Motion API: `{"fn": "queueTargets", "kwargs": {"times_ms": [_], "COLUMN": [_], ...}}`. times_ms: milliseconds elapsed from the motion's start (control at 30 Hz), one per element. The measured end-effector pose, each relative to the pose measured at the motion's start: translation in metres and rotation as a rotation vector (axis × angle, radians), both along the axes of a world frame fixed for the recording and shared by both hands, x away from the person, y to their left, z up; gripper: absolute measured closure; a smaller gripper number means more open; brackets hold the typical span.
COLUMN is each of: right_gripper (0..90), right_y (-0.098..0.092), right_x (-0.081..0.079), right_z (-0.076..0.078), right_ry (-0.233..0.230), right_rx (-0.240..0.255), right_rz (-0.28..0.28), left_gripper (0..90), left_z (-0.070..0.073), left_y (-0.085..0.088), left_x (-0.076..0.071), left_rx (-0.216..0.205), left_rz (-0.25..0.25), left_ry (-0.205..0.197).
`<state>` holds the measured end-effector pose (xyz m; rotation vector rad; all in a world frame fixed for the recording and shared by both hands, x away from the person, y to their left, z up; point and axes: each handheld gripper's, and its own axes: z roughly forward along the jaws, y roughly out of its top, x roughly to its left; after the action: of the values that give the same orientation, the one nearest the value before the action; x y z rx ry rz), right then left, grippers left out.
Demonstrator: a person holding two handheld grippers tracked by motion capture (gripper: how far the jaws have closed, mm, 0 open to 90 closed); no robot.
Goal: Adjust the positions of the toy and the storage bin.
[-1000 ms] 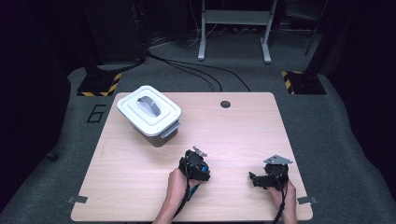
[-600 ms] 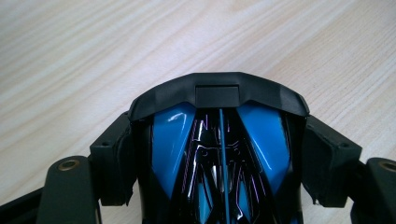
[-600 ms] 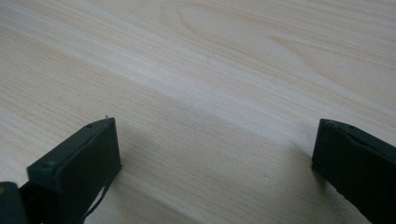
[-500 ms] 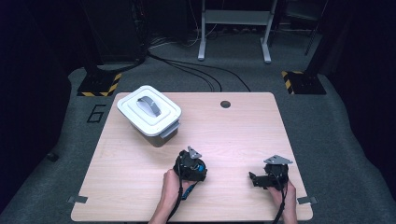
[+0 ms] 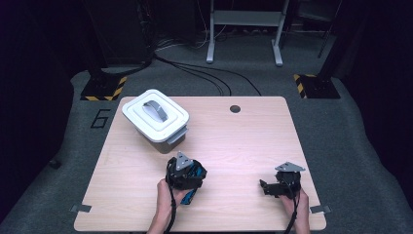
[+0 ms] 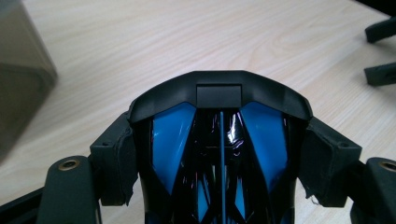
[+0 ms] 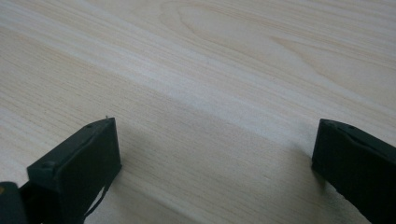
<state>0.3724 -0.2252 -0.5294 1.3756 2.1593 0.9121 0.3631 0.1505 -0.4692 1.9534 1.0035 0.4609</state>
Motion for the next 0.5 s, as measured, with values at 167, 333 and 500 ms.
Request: {"fn": "queueTargets", "kwargs": {"times_ms": [167, 333, 500], "right_gripper": [0.0, 0.0, 0.0], "right_y": [0.000, 0.000, 0.000], "right_x": [0.000, 0.000, 0.000], "right_z": [0.000, 0.000, 0.000], "right_ry": [0.000, 0.000, 0.000], "right_rx": [0.000, 0.000, 0.000], "right_rz": [0.000, 0.000, 0.000], "left_gripper": [25.0, 25.0, 25.0], "left_z": [0.006, 0.011, 0.015], "left_y": [0.011, 0.020, 0.030], "left_x": [-0.004, -0.007, -0.010], "left_rx": [-0.038, -0.055, -0.052], "left_rz": [0.014, 0.025, 0.035], "left_ry": [-0.029, -0.045, -0.069]}}
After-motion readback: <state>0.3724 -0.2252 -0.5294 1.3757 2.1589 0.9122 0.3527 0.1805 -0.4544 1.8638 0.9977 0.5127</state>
